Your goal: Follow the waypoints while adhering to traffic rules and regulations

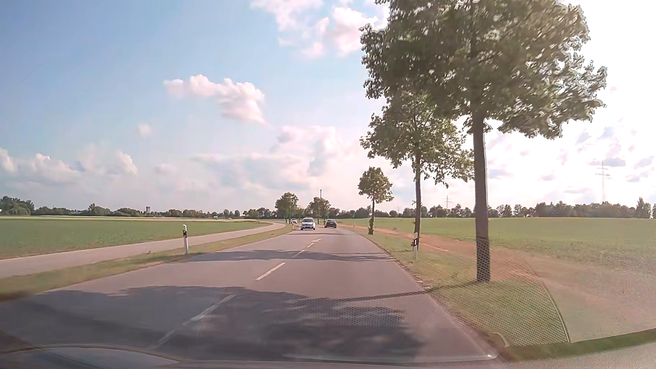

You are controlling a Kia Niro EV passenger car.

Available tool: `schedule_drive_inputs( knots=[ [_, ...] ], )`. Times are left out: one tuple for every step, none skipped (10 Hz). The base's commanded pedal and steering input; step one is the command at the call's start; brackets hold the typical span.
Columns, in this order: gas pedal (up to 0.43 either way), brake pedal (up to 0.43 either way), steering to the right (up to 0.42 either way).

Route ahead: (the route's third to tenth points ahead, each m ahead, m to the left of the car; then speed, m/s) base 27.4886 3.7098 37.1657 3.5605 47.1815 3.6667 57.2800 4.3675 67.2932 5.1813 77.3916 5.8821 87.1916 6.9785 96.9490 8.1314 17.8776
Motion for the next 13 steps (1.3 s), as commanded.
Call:
schedule_drive_inputs(
  knots=[
    [0.087, 0.012, -0.002],
    [0.087, 0.012, -0.004],
    [0.087, 0.012, -0.004],
    [0.087, 0.012, -0.003],
    [0.087, 0.012, -0.004],
    [0.087, 0.012, -0.004],
    [0.087, 0.012, -0.004],
    [0.087, 0.012, -0.004],
    [0.087, 0.012, -0.003],
    [0.087, 0.012, -0.003],
    [0.087, 0.012, -0.003],
    [0.087, 0.012, -0.003],
    [0.087, 0.012, -0.003]
  ],
)
